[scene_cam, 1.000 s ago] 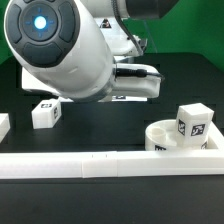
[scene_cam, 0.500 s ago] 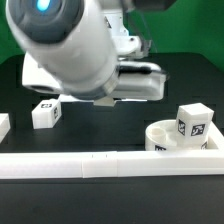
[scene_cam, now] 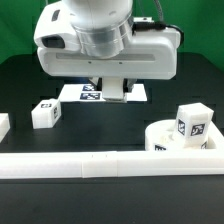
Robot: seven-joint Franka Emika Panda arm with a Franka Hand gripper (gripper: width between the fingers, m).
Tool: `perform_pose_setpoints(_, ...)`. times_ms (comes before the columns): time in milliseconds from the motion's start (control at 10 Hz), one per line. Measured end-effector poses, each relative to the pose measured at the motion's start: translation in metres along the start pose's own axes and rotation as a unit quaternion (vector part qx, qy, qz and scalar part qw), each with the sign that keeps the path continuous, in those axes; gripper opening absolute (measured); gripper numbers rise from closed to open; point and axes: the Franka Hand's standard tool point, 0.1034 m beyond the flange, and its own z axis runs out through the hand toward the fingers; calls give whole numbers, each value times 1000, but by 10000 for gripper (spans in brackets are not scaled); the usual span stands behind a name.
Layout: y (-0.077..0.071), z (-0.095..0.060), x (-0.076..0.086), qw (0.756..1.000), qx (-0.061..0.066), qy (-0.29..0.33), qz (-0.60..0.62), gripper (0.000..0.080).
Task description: Assemble stool
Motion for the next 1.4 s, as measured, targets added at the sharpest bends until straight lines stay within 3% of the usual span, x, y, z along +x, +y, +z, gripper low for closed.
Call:
perform_pose_setpoints(400, -23, -24, -2, 988, 7, 151, -12, 337)
perform_pose_setpoints(500, -35, -31, -4, 983, 11, 184, -8, 337)
perform_pose_setpoints(900, -37, -27, 8, 940, 16, 340, -18, 337)
perform_pose_setpoints(1200, -56, -36, 7, 901, 22, 432, -33, 337)
perform_pose_setpoints(1400, -55, -29, 6, 896, 19, 441, -38, 337)
